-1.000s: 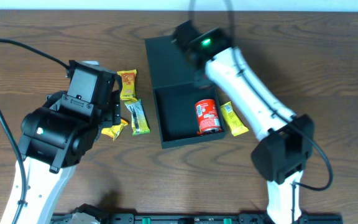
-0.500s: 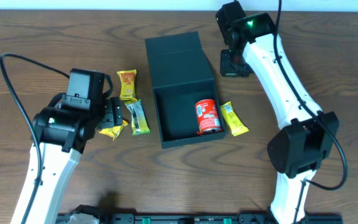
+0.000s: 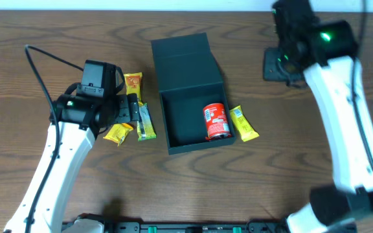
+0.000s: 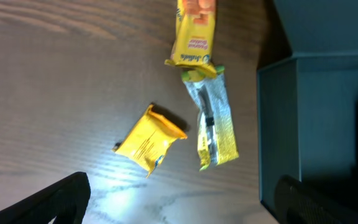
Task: Pack container
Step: 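Withdraw the right gripper from the box and move toward the yellow packet, then grasp the yellow packet right of the box with the right gripper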
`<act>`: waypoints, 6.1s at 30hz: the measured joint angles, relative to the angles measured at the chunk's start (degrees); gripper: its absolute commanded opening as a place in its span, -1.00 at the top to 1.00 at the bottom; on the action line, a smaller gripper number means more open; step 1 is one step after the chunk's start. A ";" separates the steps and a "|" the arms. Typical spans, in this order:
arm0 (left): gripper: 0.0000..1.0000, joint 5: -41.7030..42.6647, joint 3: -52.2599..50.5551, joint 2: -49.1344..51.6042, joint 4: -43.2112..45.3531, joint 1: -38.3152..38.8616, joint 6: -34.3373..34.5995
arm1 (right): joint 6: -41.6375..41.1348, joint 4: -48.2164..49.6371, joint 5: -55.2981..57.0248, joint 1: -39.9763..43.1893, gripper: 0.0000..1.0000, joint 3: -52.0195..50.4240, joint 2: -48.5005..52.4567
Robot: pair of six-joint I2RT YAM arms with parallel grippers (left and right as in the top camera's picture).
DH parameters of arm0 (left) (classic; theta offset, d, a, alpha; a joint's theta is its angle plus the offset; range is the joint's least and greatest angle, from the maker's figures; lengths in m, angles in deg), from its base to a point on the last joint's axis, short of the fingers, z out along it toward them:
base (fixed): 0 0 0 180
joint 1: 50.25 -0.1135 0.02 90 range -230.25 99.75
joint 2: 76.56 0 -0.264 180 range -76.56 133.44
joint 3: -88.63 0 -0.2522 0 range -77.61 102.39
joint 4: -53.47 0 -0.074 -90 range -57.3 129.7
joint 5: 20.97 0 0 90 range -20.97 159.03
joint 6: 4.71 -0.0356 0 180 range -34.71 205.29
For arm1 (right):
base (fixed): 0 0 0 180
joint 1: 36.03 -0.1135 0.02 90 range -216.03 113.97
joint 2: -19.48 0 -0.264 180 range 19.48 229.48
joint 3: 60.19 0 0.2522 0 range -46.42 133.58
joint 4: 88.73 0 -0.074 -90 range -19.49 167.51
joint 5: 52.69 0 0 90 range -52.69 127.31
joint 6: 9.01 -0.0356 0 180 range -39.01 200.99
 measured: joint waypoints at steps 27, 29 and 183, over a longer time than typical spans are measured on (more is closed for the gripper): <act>0.88 4.90 -0.04 19.87 15.56 3.67 16.92 | -11.06 37.88 -9.38 -0.76 0.97 -50.47 -8.33; 0.88 5.25 -0.07 21.79 16.68 4.46 17.20 | -11.58 38.29 -10.05 -0.76 0.98 -50.47 -6.29; -0.91 -3.85 7.56 0.70 7.67 0.17 1.46 | 21.97 25.44 -12.90 -0.37 0.38 -26.51 10.38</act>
